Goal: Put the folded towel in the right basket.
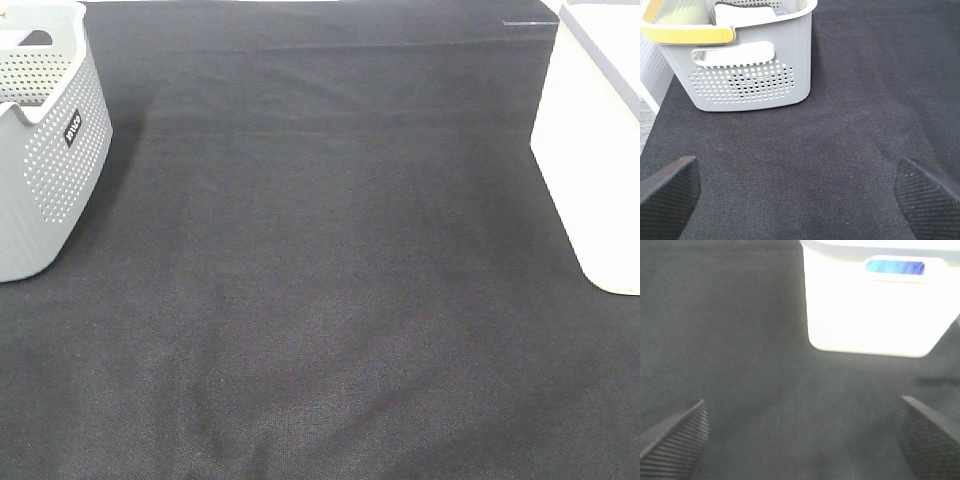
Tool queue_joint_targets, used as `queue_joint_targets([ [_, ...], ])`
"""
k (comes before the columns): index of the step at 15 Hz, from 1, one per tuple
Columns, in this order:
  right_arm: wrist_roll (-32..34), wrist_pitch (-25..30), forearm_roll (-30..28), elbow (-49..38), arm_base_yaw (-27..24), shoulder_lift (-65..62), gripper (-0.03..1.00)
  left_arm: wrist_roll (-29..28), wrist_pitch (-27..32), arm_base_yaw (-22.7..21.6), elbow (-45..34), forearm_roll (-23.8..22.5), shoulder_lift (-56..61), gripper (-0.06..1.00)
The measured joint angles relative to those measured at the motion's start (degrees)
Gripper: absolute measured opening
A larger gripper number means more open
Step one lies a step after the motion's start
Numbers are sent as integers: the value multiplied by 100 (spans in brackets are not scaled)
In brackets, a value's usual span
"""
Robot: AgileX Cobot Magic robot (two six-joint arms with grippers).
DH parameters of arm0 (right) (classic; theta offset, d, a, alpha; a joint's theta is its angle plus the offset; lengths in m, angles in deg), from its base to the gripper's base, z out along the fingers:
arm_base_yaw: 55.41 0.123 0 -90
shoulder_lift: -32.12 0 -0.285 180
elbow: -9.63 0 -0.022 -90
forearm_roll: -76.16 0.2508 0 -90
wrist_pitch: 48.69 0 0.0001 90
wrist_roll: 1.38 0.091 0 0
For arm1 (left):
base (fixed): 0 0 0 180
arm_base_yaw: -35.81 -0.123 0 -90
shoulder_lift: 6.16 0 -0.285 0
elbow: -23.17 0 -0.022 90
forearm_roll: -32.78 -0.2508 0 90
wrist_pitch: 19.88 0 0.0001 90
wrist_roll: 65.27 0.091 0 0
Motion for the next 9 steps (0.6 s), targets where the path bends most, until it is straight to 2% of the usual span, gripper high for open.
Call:
queue_joint_targets([
  [3,0,367,-6,-149,0,0,97,0,0,0,0,0,0,99],
  [9,0,372,-6,-149,0,0,96,0,0,0,0,0,0,99],
])
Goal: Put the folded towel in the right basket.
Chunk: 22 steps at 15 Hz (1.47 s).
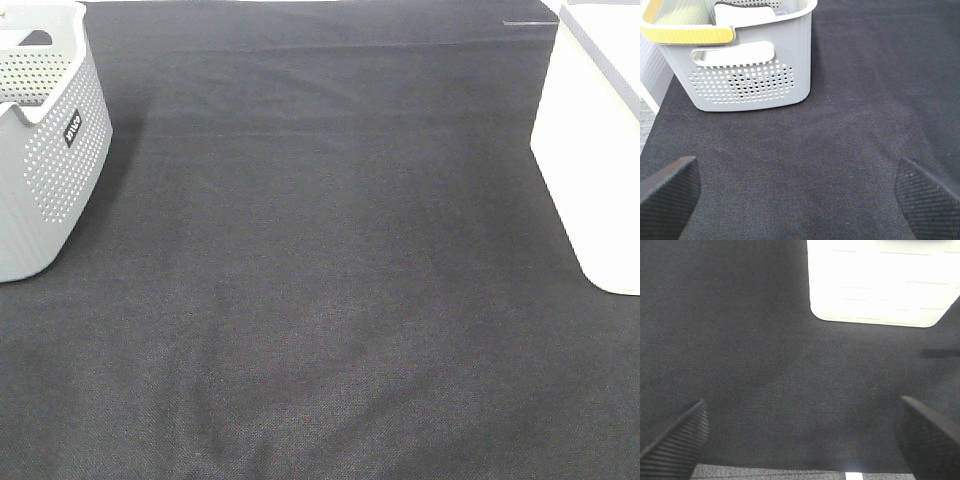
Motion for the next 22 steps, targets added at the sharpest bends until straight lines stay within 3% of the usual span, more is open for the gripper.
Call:
queue_joint_targets([
  [22,0,0,0,0,0,0,96,0,0,0,0,103,0,99],
])
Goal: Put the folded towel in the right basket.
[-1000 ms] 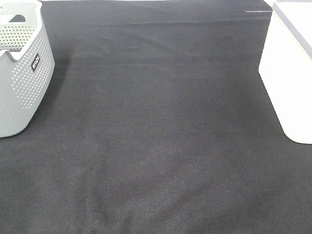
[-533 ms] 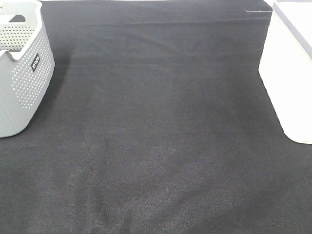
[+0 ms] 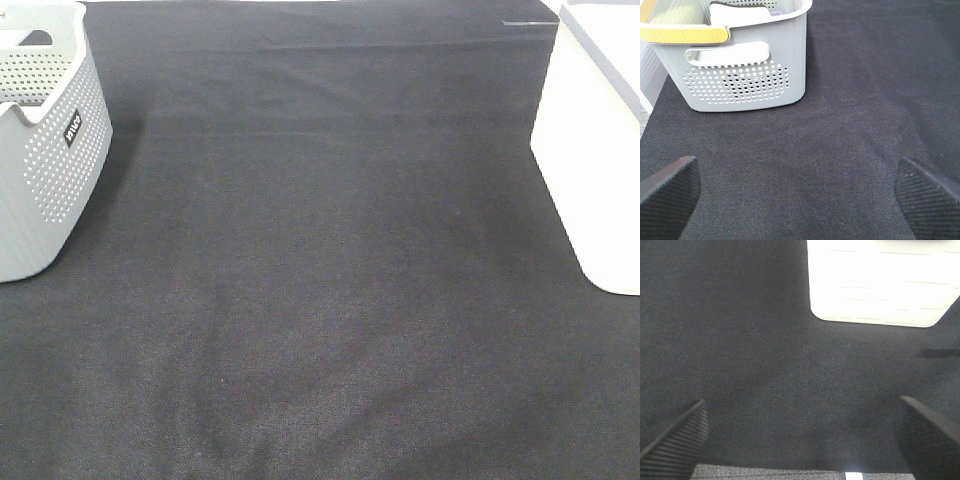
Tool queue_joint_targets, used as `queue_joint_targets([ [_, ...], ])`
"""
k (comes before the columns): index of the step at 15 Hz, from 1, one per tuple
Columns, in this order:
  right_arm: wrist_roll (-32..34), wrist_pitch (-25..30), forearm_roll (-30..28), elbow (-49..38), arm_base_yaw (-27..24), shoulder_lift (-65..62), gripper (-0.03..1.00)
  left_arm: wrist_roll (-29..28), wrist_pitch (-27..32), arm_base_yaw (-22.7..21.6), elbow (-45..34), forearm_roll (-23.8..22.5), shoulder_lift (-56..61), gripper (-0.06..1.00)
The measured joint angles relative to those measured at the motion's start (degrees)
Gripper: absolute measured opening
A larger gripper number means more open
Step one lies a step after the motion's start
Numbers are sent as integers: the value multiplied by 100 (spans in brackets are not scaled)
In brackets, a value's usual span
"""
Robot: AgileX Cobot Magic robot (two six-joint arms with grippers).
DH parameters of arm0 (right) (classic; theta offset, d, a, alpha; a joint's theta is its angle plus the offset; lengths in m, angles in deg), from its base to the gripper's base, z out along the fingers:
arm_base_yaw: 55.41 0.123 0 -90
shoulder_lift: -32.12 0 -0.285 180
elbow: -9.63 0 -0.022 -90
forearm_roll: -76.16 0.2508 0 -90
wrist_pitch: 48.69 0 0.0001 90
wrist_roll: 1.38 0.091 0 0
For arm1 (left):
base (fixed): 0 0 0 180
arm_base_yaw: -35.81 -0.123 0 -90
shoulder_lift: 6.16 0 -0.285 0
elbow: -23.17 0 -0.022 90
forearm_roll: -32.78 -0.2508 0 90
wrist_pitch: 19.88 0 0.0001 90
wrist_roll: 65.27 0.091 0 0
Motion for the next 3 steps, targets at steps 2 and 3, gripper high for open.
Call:
queue_joint_targets([
  [2,0,0,0,0,0,0,96,0,0,0,0,0,0,99],
  [3,0,0,0,0,0,0,96,0,0,0,0,0,0,99],
])
